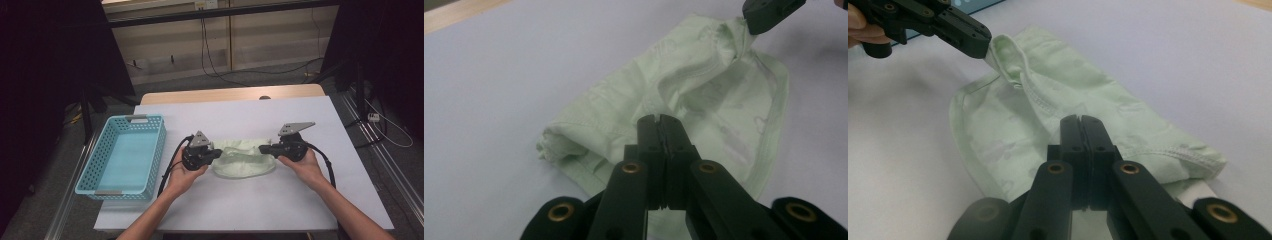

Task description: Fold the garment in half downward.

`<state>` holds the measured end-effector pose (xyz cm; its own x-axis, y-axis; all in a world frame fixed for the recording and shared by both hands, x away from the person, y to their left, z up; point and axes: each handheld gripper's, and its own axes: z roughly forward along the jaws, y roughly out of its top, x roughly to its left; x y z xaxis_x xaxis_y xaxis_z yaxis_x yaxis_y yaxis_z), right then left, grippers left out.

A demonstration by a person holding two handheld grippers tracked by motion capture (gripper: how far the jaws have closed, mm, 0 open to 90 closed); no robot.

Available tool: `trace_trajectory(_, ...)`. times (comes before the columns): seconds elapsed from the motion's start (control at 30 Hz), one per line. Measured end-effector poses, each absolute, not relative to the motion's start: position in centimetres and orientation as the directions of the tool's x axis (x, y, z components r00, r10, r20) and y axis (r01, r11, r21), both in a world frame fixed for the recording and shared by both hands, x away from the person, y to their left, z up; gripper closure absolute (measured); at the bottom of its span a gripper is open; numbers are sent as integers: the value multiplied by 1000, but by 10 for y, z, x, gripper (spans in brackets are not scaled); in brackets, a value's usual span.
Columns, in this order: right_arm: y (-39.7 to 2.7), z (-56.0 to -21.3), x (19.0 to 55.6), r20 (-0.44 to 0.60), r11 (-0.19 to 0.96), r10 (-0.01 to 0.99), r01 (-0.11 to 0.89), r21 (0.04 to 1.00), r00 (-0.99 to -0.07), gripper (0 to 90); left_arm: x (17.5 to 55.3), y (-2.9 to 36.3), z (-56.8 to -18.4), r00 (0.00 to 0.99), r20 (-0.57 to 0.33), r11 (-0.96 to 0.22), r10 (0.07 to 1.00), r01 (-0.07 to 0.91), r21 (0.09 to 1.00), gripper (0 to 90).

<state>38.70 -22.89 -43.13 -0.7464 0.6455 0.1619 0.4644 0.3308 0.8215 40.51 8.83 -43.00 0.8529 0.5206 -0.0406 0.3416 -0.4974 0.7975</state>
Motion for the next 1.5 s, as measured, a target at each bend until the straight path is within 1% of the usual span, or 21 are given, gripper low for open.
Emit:
trace_trajectory(0.4,-235,-432,376,165,336,635,463,820,-755,900,400,84,-440,863,-38,-534,503,345,772,892)
trace_trajectory(0.7,-230,-436,372,152,384,622,468,796,-768,900,398,83,-439,876,-51,-545,480,344,765,892)
trace_trajectory(0.93,-228,-438,369,142,416,624,481,772,-768,900,398,82,-442,878,-32,-577,477,340,743,889)
trace_trajectory(1.17,-229,-446,366,148,424,623,491,761,-768,900,393,80,-445,888,-35,-583,458,330,743,888)
trace_trajectory(1.5,-230,-452,361,139,447,627,500,742,-766,900,385,81,-453,890,-47,-594,454,341,729,887)
